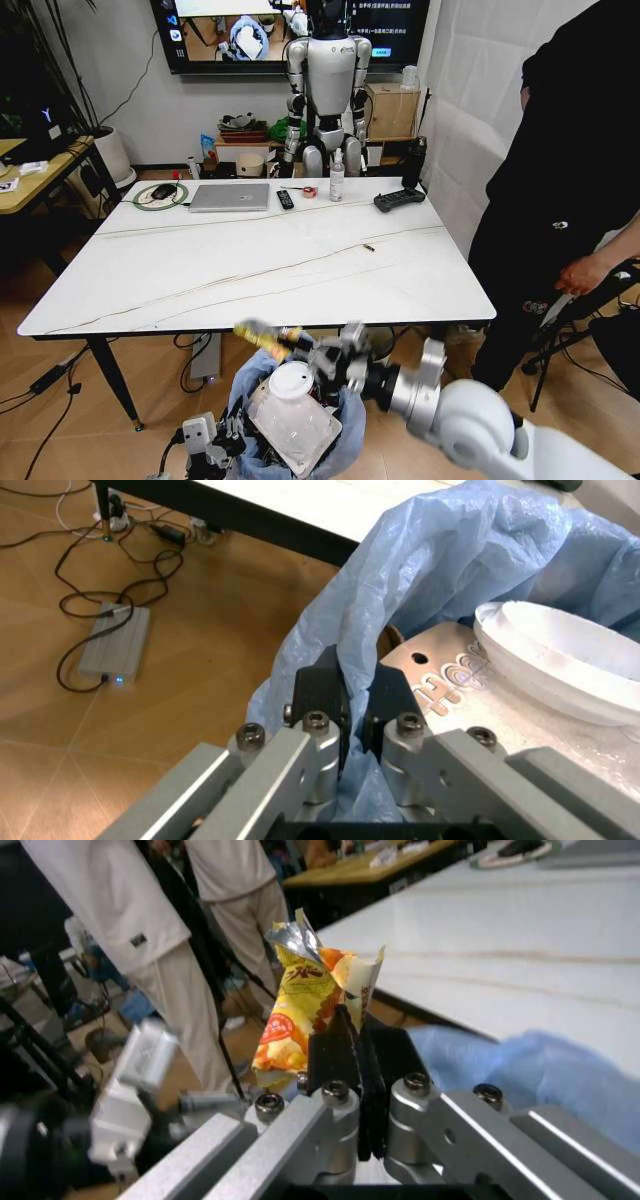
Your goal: Pick up the trash bin and place the trash from the table into it.
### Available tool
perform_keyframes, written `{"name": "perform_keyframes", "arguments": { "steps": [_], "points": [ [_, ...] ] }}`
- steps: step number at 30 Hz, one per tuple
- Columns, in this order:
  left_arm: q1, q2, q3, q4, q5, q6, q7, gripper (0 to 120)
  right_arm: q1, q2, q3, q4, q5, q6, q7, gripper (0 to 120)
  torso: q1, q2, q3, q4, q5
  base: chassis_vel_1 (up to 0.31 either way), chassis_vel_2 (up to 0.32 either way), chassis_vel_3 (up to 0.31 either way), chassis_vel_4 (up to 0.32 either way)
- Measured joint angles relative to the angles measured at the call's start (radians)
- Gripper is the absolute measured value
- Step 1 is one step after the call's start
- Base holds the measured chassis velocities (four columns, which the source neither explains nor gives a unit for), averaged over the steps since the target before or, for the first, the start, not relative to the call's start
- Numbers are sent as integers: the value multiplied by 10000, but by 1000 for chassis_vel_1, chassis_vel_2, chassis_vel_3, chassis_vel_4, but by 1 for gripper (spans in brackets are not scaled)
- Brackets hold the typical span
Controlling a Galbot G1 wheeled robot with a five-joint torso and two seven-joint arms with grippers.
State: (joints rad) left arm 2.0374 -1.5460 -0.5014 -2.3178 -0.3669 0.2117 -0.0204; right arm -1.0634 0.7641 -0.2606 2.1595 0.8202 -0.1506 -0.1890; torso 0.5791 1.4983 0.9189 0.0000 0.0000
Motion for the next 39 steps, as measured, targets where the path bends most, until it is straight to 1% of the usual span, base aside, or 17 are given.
{"name": "perform_keyframes", "arguments": {
  "steps": [6, 11, 12, 16, 17, 20, 22, 23, 26, 27, 28, 29, 33, 34, 35, 39],
  "points": [
    [9, 4, 0, -39, -12, 6, 0, 0, -6, 161, -148, -568, -431, 74, 8, 0, 1, -1, 0, 1, 0, 0, 0, 0, 0],
    [16, 12, -3, -55, -23, 9, 1, 0, -98, 162, 26, -737, -682, 161, 7, 0, 1, -2, 0, 0, 0, 0, 0, 0, 0],
    [12, 13, -4, -73, -23, 23, 1, 0, -228, 133, 116, -803, -1085, 250, -47, 0, 1, -2, 0, 0, -1, 0, 0, 0, 0],
    [28, 27, -21, -140, -23, 40, -8, 0, -389, 88, 218, -871, -1371, 334, -122, 1, 1, -2, 0, -1, 0, 0, 0, 0, 0],
    [39, 37, -35, -149, -23, 43, -10, 0, -421, 77, 245, -877, -1414, 346, -131, 5, 1, -2, 0, -1, 0, 0, 0, 0, 0],
    [62, 52, -61, -162, -23, 43, -13, 0, -471, 46, 304, -891, -1563, 364, -123, 10, 1, -2, 0, 0, 0, 0, 0, 0, 0],
    [62, 54, -72, -162, -23, 44, -15, 0, -524, 11, 348, -891, -1590, 364, -57, 18, 1, -2, 0, 0, 0, 0, 0, 0, 0],
    [62, 54, -72, -162, -23, 44, -15, 0, -524, 11, 348, -891, -1590, 364, -57, 18, 1, -2, 0, 0, 0, 0, 0, 0, 0],
    [51, 52, -83, -162, -24, 46, -21, 0, -578, -51, 401, -850, -1591, 364, -11, 30, 1, -1, 0, -1, 0, 0, 0, 0, 0],
    [48, 45, -78, -162, -24, 49, -21, 0, -601, -74, 406, -814, -1599, 373, -10, 36, 1, -1, 0, 0, -1, 0, 0, 0, 0],
    [44, 41, -79, -162, -23, 50, -23, 0, -618, -87, 410, -793, -1604, 378, -8, 39, 1, -2, 0, 0, 0, 0, 0, 0, 0],
    [44, 41, -79, -162, -23, 50, -23, 0, -618, -87, 410, -793, -1604, 378, -8, 39, 1, -2, 0, 0, 0, 0, 0, 0, 0],
    [34, 37, -78, -164, -21, 60, -22, 0, -717, -176, 414, -639, -1625, 395, -8, 58, 1, -1, 0, 0, -1, 0, 0, 0, 0],
    [34, 41, -81, -167, -21, 62, -22, 0, -730, -195, 418, -614, -1633, 397, -6, 61, 1, -1, 0, -1, 0, 0, 0, 0, 0],
    [34, 41, -81, -167, -21, 62, -22, 0, -730, -195, 418, -614, -1633, 397, -6, 61, 1, -1, 0, -1, 0, 0, 0, 0, 0],
    [24, 40, -83, -172, -21, 67, -23, 0, -739, -244, 439, -494, -1625, 397, 29, 77, 1, -2, 0, 0, 0, 0, 0, 0, 0]
  ]
}}
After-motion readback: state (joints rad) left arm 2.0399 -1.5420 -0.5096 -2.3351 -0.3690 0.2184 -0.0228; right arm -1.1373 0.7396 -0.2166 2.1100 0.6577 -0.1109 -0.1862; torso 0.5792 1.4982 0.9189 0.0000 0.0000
